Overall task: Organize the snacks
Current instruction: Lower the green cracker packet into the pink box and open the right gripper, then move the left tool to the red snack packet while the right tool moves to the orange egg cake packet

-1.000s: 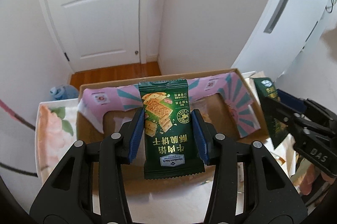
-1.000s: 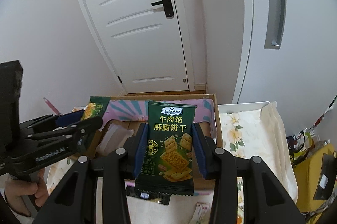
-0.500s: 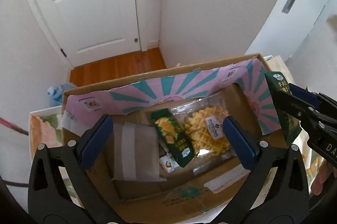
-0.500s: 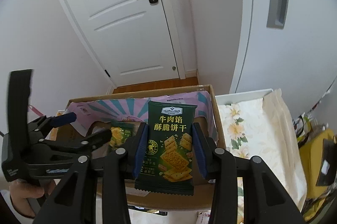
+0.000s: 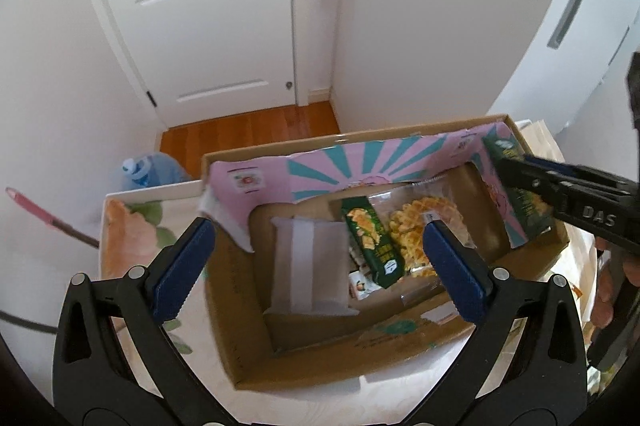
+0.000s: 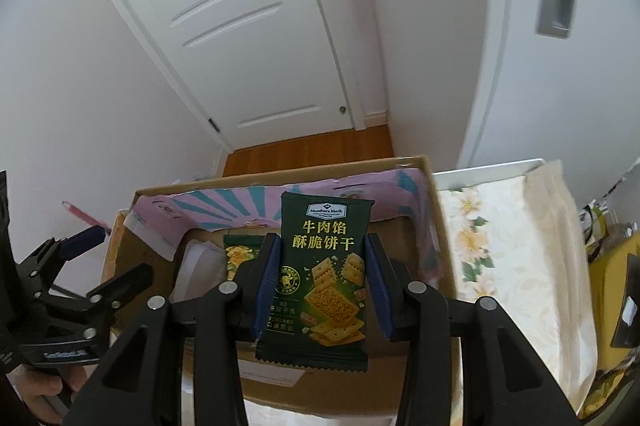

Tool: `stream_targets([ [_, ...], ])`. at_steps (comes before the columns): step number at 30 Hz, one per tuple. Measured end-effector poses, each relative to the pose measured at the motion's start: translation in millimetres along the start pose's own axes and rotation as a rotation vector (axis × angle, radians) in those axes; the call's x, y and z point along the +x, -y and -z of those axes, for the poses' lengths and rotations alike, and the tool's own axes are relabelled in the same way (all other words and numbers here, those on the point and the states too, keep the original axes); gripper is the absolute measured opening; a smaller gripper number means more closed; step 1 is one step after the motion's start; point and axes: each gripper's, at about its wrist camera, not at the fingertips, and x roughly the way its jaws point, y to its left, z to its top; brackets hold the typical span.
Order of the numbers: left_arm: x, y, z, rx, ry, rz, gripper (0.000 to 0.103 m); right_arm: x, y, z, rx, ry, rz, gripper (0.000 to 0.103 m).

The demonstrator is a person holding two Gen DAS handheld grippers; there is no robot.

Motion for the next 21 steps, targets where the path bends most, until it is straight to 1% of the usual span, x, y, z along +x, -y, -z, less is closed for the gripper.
stream_targets([
  [3, -9.0, -5.7, 3.7, -0.015, 0.014, -0.019, 0.103, 13.9, -4.0, -2.4, 0.008, -0.049, -0.050, 0.041],
  [5, -14.1, -9.1, 7.0, -0.024, 0.020, -0.028, 0.103, 19.9, -5.6, -1.5, 0.010, -0.059, -0.065, 0.061],
  [6, -16.5, -9.9, 8.7, -0.027, 0.023, -0.033, 0.103, 21.9, -5.0, -1.2, 0.018, -0.053, -0.072, 0.081],
  [7, -19.0, -11.2, 10.3, -0.030, 0.027, -0.040, 0.103, 21.6, -4.5, -1.0, 0.024, -0.048, -0.077, 0.092],
  [9, -25.3, -13.5, 15.8, -0.042, 0.035, -0.045, 0.103, 14.9, -2.9, -0.3, 0.023, -0.024, -0.081, 0.093],
  [12, -33.6, -13.9, 25.4, -0.066, 0.042, -0.037, 0.103, -3.9, 2.1, 2.2, 0.010, 0.040, -0.079, 0.093],
  [14, -37.7, -11.7, 31.1, -0.073, 0.045, -0.039, 0.103, -15.7, 6.9, 4.4, 0.005, 0.072, -0.074, 0.098],
  [15, -39.9, -10.0, 33.9, -0.074, 0.045, -0.039, 0.103, -21.6, 9.2, 6.1, 0.003, 0.084, -0.072, 0.103],
  [21, -62.3, 4.5, 52.0, -0.076, 0.075, -0.045, 0.103, -60.5, 22.0, 18.7, 0.000, 0.156, -0.083, 0.103],
])
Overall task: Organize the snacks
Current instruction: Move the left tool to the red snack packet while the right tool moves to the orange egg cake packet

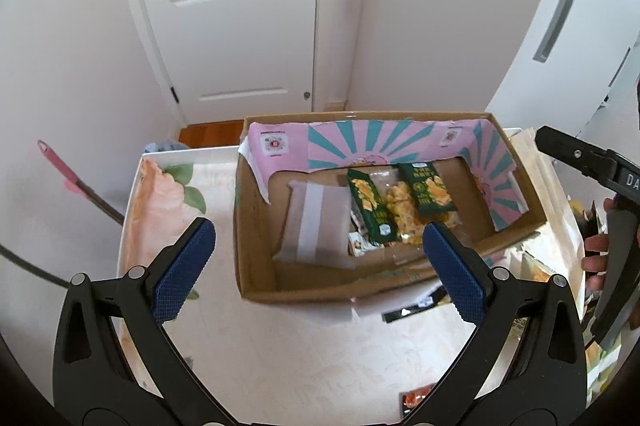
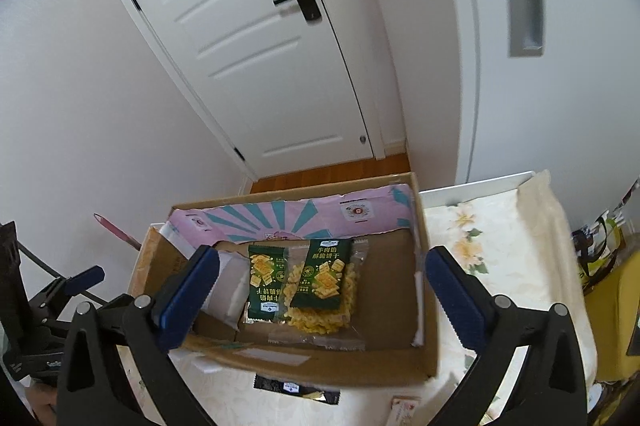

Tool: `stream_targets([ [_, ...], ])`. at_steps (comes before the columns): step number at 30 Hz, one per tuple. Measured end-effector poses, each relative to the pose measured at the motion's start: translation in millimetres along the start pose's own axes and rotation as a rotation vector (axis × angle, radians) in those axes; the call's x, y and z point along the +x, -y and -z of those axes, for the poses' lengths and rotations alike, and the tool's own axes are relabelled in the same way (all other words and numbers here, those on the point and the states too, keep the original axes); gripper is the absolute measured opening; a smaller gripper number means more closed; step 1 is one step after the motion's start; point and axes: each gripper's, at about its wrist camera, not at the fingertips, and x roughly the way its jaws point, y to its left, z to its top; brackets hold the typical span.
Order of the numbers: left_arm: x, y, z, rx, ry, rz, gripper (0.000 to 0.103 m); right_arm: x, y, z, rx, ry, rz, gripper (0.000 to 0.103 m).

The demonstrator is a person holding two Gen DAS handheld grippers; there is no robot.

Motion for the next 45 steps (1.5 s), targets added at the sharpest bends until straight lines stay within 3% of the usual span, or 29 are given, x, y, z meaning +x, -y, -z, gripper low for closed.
stream_targets([
  [7, -27.6, 15.3, 19.9, -0.002, 0.024, 0.011, 0.103, -45.8, 5.3, 17.0, -0.042, 0.030, -0.003, 0.103],
  [12, -43.2, 31.0, 42.3, 0.005, 0.019, 0.024, 0.103, -69.1, 6.4, 36.7, -0.090, 0.004, 0.033, 0.103],
  [19, -48.7, 51.7, 90.1, -0.008, -0.021, 0.039, 0.103, -94.6, 16.4, 70.3, -0.135, -0.002, 0.085, 0.103],
  [27, -26.4, 80.4, 153.1, -0.012, -0.121, 0.061, 0.103, -101.3, 35.7, 109.6, -0.086, -0.043, 0.080, 0.103],
  [31, -2.5, 94.4, 186.1, -0.006, -0.176, 0.052, 0.103, -103.9, 42.9, 127.8, -0.072, -0.047, 0.138, 0.103],
  [36, 14.8, 100.8, 210.2, -0.011, -0.188, 0.041, 0.103, -106.0, 54.6, 146.2, -0.014, -0.036, 0.187, 0.103],
  [45, 34.4, 112.8, 233.2, -0.004, -0.150, 0.029, 0.103, -85.5, 62.2, 171.1, 0.061, -0.046, 0.201, 0.103],
])
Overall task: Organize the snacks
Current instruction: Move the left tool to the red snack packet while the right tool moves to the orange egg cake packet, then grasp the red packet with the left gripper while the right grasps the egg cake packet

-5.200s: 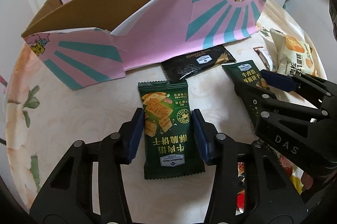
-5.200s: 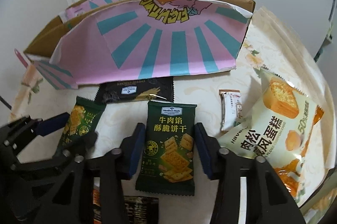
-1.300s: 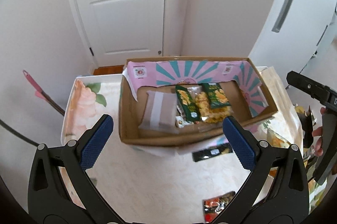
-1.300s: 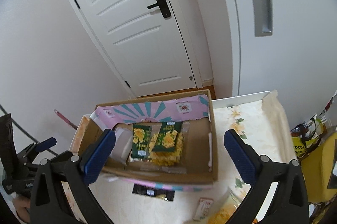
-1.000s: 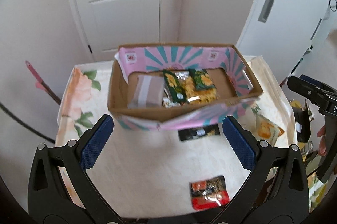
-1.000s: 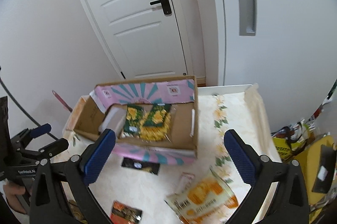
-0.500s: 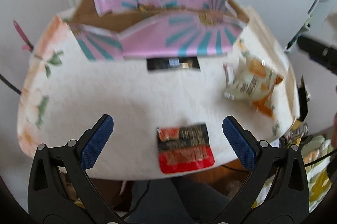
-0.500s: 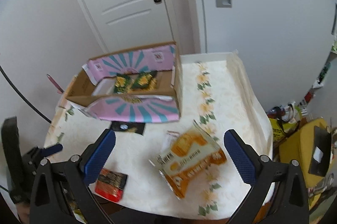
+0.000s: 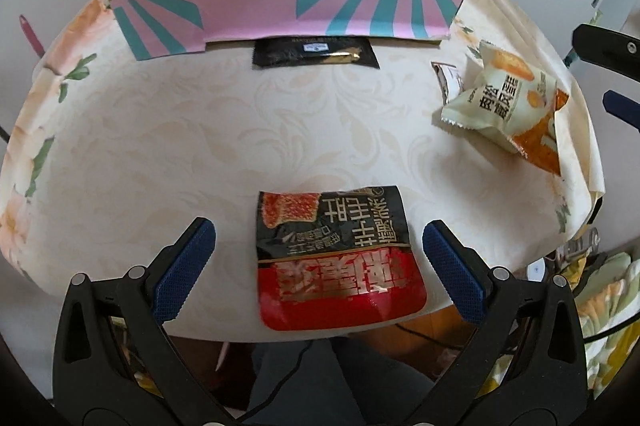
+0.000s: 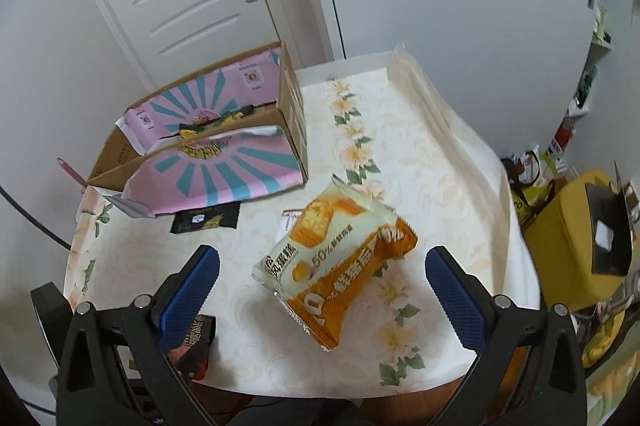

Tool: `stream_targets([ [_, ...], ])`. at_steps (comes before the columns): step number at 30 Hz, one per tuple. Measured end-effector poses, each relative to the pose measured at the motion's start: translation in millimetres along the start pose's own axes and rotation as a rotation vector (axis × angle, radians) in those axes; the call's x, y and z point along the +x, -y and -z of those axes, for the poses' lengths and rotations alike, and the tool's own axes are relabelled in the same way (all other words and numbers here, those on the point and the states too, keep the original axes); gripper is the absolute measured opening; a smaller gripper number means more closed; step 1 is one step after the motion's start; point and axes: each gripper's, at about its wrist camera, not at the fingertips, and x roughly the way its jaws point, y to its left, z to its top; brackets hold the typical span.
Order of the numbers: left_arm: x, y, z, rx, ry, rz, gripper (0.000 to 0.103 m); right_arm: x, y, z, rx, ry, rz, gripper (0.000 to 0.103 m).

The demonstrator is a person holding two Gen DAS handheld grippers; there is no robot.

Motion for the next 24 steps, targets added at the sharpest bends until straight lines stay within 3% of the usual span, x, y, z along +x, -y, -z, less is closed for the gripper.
stream_targets([
  [9, 8.8, 4.4, 6.9, 0.029, 0.027, -0.033, 0.102, 23.7, -4.8, 14.4, 0.062, -0.023, 0.013, 0.103],
  [14, 7.9, 5.3, 7.4, 0.048, 0.042, -0.036, 0.091, 39.7, -4.8, 10.3, 0.151, -0.036, 0.028, 0.103],
  [16, 5.5, 5.1, 5.4, 0.055, 0.050, -0.034, 0.079, 47.6, -4.4, 7.9, 0.194, -0.046, 0.046, 0.103],
  [24, 6.2, -1.5, -3.3, 0.047, 0.036, -0.007, 0.077, 74.0, -1.8, 5.2, 0.292, -0.092, 0.091, 0.103],
])
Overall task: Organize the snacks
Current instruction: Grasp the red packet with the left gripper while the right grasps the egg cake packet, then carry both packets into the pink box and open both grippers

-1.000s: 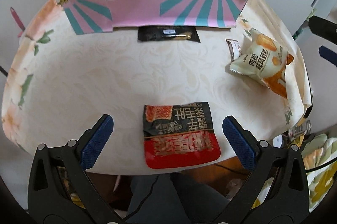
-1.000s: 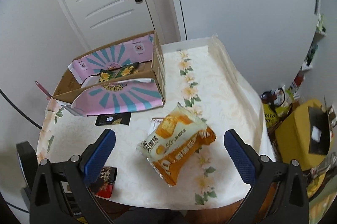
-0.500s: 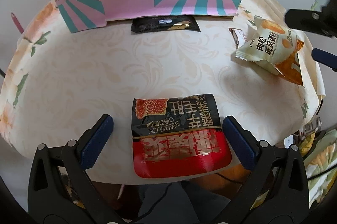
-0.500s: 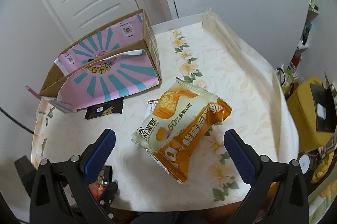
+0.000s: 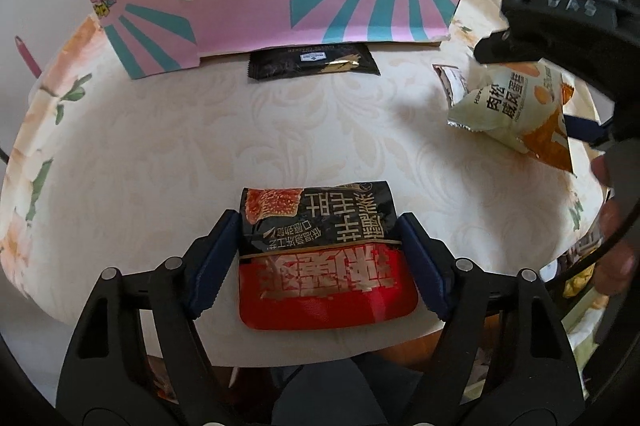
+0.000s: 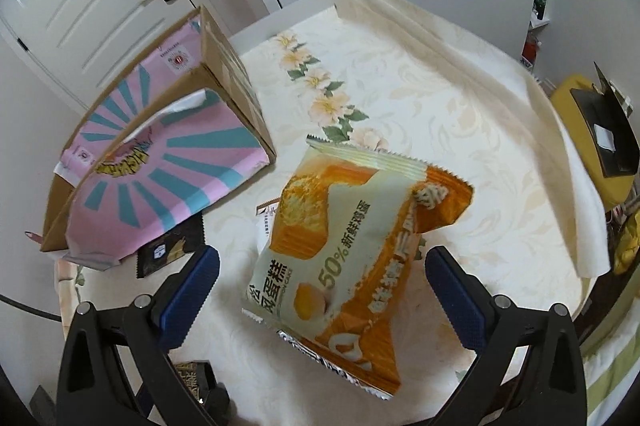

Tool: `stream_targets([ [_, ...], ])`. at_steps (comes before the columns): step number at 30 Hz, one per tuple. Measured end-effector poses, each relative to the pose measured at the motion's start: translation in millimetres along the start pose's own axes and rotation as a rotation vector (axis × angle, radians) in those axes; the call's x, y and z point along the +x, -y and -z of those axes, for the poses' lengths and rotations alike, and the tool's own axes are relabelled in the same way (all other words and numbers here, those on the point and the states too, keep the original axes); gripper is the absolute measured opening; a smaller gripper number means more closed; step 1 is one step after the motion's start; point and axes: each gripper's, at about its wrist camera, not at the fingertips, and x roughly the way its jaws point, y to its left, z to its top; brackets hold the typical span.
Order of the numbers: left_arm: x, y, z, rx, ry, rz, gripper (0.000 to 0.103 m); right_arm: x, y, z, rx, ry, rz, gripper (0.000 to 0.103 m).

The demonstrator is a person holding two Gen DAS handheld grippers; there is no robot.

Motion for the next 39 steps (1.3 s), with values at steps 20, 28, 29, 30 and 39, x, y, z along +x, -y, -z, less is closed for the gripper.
stream_targets([
  [20, -34.1, -11.7, -55.2, 0.042, 0.082, 0.016, 0.077, 12.6, -2.4, -9.6, -0.041, -0.018, 0.005, 0.063],
  [28, -79.6, -9.3, -105.2, 0.082, 0.177, 0.022, 0.077, -31.7, -19.7, -36.0, -0.063, 0.030, -0.039, 0.063],
  [29, -83.7, -10.6, -111.7, 0.082, 0.187, 0.021, 0.077, -36.4, -20.7, -40.2, -0.060, 0.032, -0.053, 0.063],
  [30, -87.3, -12.0, -116.2, 0.082, 0.194, 0.022, 0.077, -42.7, -22.4, -44.2, -0.057, 0.040, -0.066, 0.063],
  [39, -110.8, -35.5, -172.1, 0.073, 0.268, 0.045, 0.077, -85.8, -49.7, -83.9, -0.105, 0.133, -0.090, 0.063],
])
